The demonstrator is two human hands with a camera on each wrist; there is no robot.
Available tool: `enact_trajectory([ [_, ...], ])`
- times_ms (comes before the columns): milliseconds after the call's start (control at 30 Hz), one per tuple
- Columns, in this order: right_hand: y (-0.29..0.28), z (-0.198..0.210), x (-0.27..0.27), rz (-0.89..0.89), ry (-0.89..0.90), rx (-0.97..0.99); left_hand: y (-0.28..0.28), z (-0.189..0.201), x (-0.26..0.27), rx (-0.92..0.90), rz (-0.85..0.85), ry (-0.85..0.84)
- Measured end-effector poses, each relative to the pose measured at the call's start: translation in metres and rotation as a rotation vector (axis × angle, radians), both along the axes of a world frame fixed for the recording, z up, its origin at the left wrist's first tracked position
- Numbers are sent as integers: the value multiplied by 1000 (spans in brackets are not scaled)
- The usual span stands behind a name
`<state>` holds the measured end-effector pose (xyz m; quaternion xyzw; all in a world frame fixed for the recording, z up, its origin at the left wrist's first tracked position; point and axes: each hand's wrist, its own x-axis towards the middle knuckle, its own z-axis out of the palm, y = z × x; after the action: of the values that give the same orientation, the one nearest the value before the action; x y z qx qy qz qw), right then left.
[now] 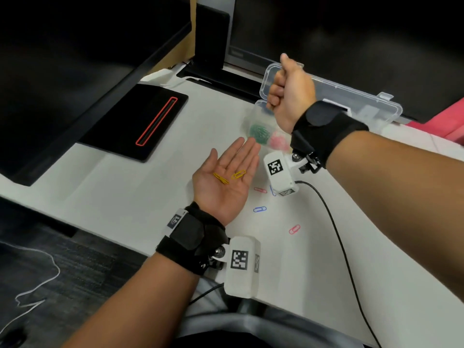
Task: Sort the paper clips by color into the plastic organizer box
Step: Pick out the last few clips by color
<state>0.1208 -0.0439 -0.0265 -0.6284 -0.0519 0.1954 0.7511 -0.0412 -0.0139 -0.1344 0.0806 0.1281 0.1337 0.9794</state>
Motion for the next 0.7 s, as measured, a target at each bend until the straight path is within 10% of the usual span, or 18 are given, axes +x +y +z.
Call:
enact_trajectory([
  [333,-4,-18,15,-34,-171,-344,0,2,-1,-4,-2,24],
  [567,-60,5,-84,883,-985,-1072,-9,8,-1,35,-17,40],
  [700,-81,-9,-95,871,-1152,-1237,-25,12,0,65,-66,58],
])
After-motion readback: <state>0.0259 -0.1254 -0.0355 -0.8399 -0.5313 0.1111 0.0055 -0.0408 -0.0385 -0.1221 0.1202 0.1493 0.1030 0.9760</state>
